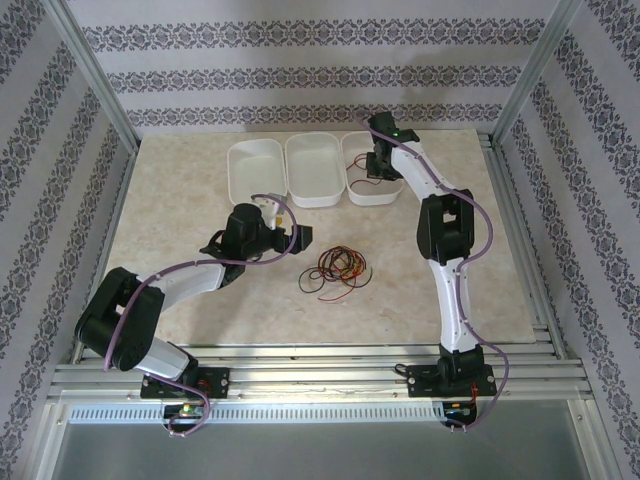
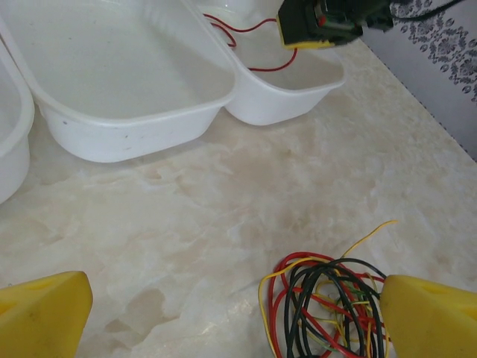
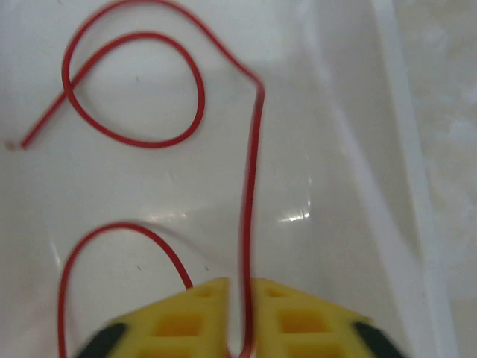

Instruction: Untangle the cables

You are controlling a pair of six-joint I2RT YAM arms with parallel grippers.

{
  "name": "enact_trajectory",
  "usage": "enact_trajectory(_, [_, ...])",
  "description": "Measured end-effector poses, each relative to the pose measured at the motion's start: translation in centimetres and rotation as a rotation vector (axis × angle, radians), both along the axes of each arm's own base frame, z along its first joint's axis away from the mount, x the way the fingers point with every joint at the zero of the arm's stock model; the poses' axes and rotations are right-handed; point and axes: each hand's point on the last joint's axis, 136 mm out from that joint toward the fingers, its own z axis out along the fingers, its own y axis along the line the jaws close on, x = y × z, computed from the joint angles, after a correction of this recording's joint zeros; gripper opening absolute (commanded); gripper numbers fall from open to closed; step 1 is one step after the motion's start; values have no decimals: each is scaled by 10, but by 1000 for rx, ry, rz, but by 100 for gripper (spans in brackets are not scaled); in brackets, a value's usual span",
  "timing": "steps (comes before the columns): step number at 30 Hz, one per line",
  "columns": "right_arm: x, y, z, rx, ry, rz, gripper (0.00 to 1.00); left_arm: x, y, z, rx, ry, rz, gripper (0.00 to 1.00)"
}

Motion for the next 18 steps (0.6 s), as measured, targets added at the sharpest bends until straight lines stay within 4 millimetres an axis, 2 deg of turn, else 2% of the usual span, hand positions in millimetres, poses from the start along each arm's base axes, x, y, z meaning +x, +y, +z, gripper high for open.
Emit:
enact_trajectory(2, [-10, -1, 6, -10, 12, 10, 35, 2, 1, 3, -6, -1, 14, 99])
enact_trajectory(4, [-18, -1, 22, -18, -1, 20, 40, 6, 2, 7, -7, -7, 28, 99])
enact_trajectory(9, [-39, -5, 95, -32, -125, 24, 55, 15, 4, 18, -9, -18, 56, 99])
enact_trajectory(12, [-57, -9, 131, -41, -194, 26, 55, 16, 5, 19, -5, -11, 66, 99])
enact_trajectory(15, [-78, -11, 140, -51, -208, 30, 53, 15, 6, 17, -1, -5, 68, 99])
enact_trajectory(18, [-110, -5, 125, -66, -170, 62, 49, 15, 7, 17, 1, -5, 71, 99])
